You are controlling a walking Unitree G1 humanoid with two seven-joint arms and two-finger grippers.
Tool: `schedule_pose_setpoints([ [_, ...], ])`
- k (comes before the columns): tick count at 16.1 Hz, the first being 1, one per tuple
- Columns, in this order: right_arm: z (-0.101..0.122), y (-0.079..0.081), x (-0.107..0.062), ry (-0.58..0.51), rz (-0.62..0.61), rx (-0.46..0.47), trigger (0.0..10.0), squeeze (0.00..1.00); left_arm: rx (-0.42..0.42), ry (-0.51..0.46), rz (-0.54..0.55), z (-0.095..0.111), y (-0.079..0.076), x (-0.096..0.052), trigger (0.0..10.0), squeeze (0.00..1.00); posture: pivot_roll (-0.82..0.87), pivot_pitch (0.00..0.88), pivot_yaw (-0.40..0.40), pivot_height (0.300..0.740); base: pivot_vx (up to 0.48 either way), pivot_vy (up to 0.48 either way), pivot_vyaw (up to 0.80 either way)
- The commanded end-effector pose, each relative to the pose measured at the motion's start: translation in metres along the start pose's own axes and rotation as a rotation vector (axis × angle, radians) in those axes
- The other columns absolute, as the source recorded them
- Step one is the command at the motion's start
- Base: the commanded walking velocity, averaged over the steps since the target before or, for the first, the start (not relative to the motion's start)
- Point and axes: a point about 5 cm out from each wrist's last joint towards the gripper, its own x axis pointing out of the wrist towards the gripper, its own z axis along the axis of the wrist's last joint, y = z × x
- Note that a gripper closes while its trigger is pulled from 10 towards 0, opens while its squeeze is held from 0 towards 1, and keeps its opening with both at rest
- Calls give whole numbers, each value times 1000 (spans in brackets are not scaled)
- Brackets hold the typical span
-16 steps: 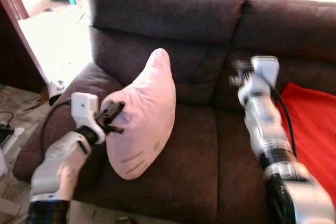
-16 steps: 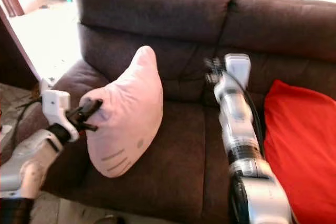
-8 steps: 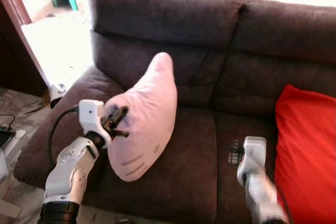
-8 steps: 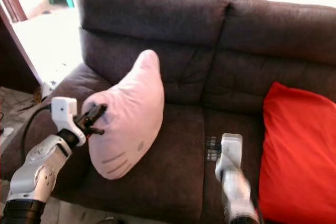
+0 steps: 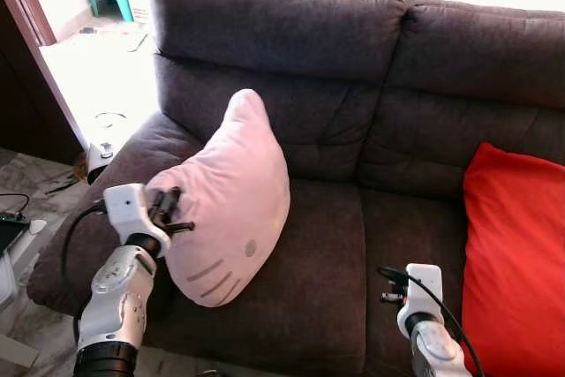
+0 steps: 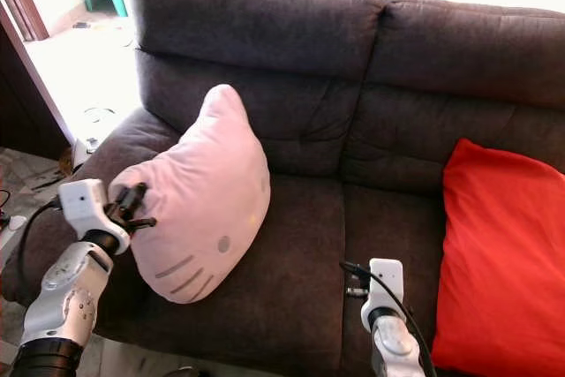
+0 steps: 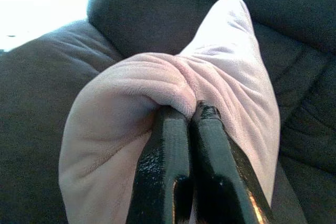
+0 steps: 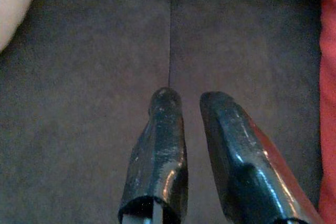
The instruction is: Move the pillow to the sofa from floor
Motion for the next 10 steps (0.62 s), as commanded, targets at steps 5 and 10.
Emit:
schedule_pose_setpoints([
  [5, -22, -10, -7, 105, -66, 86, 10000, 0, 4, 6, 69, -10, 5, 3, 10000, 0, 67, 48, -64, 740, 0, 0, 0],
  [10, -28, -9, -9, 149, -63, 98, 10000, 0, -4, -5, 75, -9, 4, 7, 10000, 0, 64, 52, -62, 740, 0, 0, -306],
])
